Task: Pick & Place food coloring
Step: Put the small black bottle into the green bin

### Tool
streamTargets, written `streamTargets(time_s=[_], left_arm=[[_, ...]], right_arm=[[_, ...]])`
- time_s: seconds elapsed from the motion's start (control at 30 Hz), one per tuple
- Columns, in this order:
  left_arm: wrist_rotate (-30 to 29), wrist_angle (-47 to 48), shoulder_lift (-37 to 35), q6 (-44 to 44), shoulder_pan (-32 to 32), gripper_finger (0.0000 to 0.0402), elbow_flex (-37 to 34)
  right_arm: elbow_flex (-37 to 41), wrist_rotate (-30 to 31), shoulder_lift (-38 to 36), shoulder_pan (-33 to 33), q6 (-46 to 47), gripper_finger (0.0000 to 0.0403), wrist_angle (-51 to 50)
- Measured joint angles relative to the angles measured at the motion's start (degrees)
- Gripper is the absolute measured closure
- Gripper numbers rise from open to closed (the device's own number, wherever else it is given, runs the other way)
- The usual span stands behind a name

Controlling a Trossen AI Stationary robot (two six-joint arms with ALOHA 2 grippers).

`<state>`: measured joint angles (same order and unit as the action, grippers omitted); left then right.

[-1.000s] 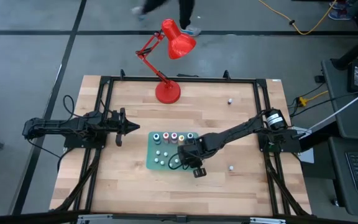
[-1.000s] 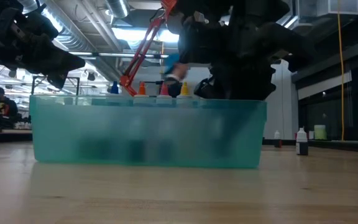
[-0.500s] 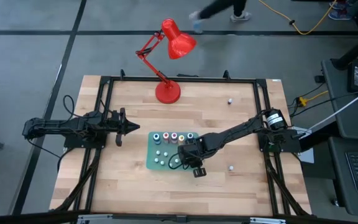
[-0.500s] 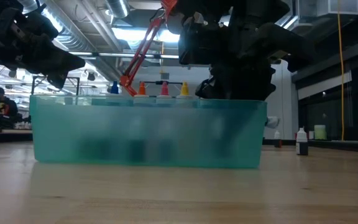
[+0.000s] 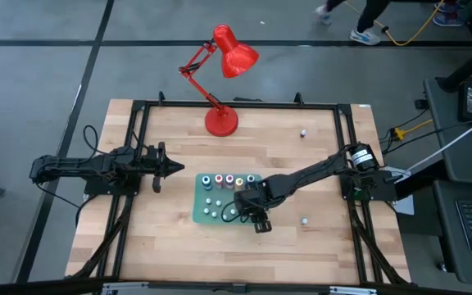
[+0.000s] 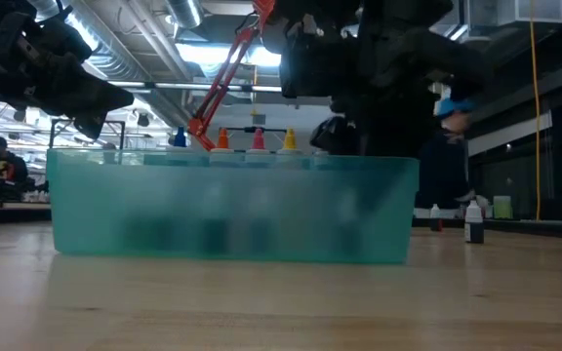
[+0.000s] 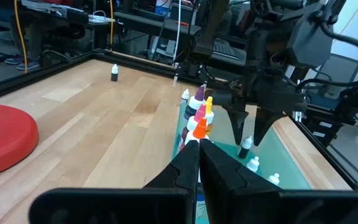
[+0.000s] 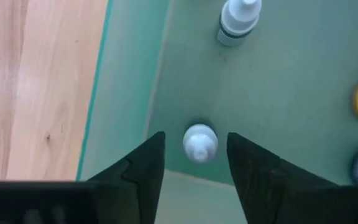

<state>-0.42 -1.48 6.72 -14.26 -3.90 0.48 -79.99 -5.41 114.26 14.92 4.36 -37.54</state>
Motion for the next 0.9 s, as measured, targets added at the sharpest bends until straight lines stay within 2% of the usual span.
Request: streamTargets(time_s=[0.2, 0.43, 0.63, 0.9], left_arm=[[0.01, 0.0, 0.02, 0.0, 0.0, 0.039, 0.01], [0.01, 0.07, 0.02, 0.0, 0.0, 0.0392, 0.01], [0.01, -0.02, 0.02, -0.01, 0.0, 0.0393, 0.01], [0.01, 0.02, 0.02, 0.0, 0.0, 0.039, 0.01]], right_arm=[[-6.89, 4.07, -1.14, 0.14, -1.83, 0.0217, -9.22], [-11.18, 9.35, -8.55, 0.44, -1.28, 0.0217, -18.61], [-6.17, 15.22, -20.61, -1.33, -3.45, 0.0217, -18.73], [5.84, 22.33, -37.45, -12.92, -3.41, 0.0217, -18.12]])
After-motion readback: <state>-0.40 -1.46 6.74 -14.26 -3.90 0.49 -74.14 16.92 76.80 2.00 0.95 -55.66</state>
